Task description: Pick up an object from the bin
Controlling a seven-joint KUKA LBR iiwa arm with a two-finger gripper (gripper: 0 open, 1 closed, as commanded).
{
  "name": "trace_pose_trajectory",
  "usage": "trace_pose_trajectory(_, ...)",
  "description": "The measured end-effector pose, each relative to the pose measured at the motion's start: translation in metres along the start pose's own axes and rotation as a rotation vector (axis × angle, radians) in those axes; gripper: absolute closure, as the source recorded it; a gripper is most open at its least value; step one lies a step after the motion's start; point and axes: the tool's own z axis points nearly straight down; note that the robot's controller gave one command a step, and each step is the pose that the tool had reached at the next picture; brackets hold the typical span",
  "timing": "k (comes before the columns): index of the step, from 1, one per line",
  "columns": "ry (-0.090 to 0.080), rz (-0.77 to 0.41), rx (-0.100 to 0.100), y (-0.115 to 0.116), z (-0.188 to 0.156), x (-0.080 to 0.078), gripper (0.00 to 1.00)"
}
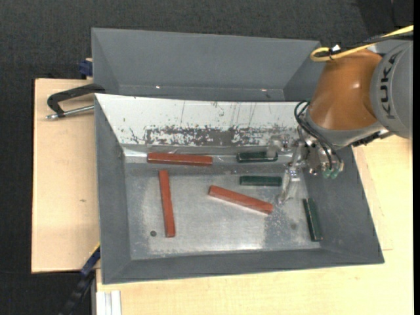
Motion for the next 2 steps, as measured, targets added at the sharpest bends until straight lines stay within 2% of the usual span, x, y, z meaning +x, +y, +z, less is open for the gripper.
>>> trace_pose_trajectory(1,-0.003,-0.211,0.001,0.0113,0.0652,-0.0055,1.0)
trace_pose_trajectory(2,-0.003,-0.212,0.001,0.0113,0.0652,-0.0055,1.0)
